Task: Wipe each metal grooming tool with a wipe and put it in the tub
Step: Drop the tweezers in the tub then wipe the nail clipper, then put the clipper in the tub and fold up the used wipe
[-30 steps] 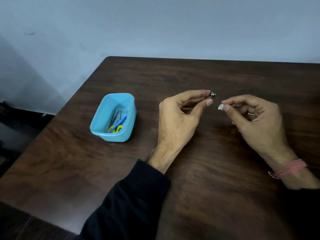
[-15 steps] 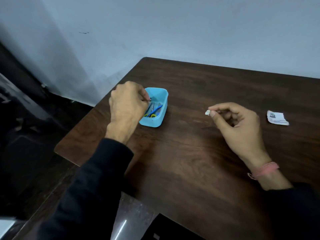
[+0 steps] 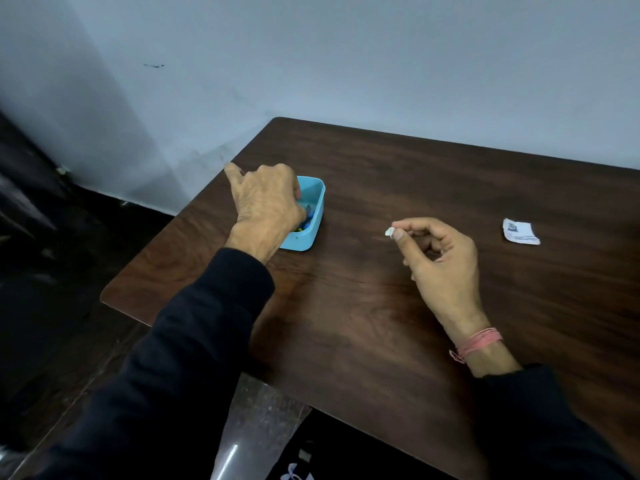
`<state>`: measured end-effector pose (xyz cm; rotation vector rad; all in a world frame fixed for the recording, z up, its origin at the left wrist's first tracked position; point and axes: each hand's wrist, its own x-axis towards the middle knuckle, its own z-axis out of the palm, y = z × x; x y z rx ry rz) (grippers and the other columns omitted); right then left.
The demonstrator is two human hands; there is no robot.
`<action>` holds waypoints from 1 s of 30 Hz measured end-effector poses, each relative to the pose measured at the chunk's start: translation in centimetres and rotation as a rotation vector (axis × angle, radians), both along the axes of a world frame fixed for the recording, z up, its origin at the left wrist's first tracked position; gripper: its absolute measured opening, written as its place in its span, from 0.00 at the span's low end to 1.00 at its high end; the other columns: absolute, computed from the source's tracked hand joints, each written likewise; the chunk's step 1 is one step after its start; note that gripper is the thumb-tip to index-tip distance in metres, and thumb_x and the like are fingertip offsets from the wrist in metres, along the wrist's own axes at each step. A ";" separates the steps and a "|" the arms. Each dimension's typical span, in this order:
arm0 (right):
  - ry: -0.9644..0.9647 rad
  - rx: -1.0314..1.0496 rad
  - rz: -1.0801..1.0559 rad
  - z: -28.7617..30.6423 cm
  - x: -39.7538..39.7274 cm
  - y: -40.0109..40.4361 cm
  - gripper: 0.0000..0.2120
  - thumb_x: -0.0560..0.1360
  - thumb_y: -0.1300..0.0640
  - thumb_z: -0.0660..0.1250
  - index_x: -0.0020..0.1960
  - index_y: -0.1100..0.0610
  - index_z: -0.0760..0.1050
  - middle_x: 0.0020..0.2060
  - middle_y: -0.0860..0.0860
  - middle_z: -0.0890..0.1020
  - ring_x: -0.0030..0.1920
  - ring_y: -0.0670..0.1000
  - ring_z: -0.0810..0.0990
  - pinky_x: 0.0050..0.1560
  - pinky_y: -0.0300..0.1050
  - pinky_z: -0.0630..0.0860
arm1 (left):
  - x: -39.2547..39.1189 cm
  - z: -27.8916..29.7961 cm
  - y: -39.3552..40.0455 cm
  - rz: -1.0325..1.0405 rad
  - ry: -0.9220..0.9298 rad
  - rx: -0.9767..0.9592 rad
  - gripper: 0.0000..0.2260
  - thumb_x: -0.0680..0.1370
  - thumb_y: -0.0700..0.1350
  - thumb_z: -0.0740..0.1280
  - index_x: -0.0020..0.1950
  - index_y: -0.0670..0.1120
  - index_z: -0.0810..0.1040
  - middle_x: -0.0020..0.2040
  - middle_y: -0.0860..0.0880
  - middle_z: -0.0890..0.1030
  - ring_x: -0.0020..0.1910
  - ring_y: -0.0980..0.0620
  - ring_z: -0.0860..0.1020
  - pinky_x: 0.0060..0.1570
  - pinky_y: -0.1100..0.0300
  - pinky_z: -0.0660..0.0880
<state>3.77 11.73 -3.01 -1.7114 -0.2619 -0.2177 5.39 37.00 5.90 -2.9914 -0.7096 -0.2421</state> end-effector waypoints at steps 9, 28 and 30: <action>-0.311 -0.234 -0.270 2.1 -1.0 -2.6 0.06 0.86 0.63 0.68 0.58 0.53 0.81 0.61 0.47 0.83 0.61 0.49 0.82 0.61 0.52 0.81 | -3.3 0.2 -3.8 -0.363 -0.568 -0.052 0.23 0.81 0.58 0.70 0.75 0.54 0.78 0.69 0.50 0.82 0.70 0.44 0.76 0.65 0.43 0.71; -0.292 -0.582 -0.443 2.4 -7.0 -8.9 0.07 0.89 0.60 0.59 0.64 0.53 0.72 0.72 0.52 0.80 0.81 0.53 0.71 0.76 0.53 0.75 | -8.6 -6.4 -14.0 -0.647 -0.428 -0.223 0.35 0.87 0.62 0.59 0.91 0.48 0.55 0.91 0.45 0.56 0.90 0.43 0.55 0.86 0.35 0.57; -0.267 -0.584 -0.448 2.8 -6.0 -9.0 0.07 0.89 0.60 0.58 0.65 0.53 0.72 0.72 0.52 0.79 0.81 0.53 0.71 0.76 0.53 0.75 | -7.4 -6.0 -14.3 -0.665 -0.433 -0.225 0.36 0.88 0.63 0.58 0.91 0.48 0.54 0.91 0.45 0.55 0.90 0.43 0.54 0.86 0.34 0.56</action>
